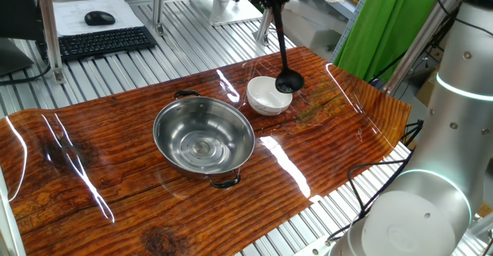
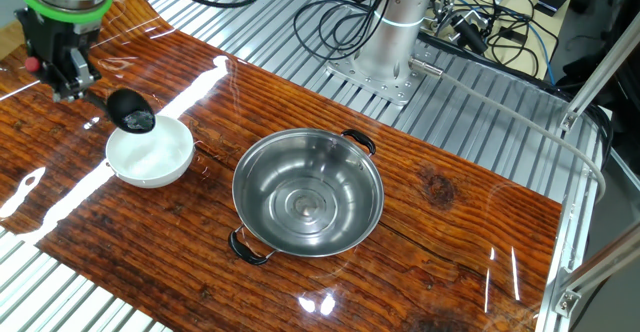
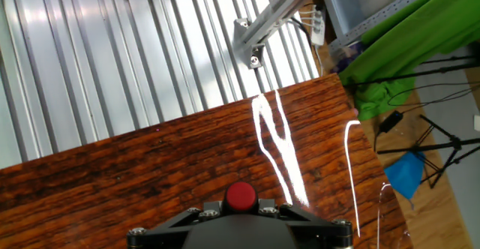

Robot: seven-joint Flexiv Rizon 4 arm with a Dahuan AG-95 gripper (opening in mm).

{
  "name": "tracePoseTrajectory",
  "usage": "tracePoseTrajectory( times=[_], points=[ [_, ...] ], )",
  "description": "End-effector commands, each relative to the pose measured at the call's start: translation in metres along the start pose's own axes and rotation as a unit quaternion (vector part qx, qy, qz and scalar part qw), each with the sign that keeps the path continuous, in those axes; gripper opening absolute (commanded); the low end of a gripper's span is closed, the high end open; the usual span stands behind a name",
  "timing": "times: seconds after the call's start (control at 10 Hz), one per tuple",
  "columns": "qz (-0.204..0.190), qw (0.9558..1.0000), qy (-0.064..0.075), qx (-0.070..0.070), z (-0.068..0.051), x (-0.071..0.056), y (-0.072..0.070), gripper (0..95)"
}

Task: Scoop water with a large spoon from one bowl to another

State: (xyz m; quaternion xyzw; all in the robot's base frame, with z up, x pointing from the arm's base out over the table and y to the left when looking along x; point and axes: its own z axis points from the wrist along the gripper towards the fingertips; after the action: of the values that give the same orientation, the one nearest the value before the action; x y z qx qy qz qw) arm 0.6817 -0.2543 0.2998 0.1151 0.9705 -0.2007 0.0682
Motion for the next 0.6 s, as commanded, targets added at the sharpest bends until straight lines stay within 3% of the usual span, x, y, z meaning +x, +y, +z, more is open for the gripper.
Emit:
tracePoseTrajectory(
  times=[0.1,0.6],
  points=[
    [-0.001,1.0,0.004,0.006,-0.0007,-0.0036,0.003,0.0],
    [-0.024,0.9985,-0.004,0.049,-0.001,-0.0027,0.0051,0.0]
  ],
)
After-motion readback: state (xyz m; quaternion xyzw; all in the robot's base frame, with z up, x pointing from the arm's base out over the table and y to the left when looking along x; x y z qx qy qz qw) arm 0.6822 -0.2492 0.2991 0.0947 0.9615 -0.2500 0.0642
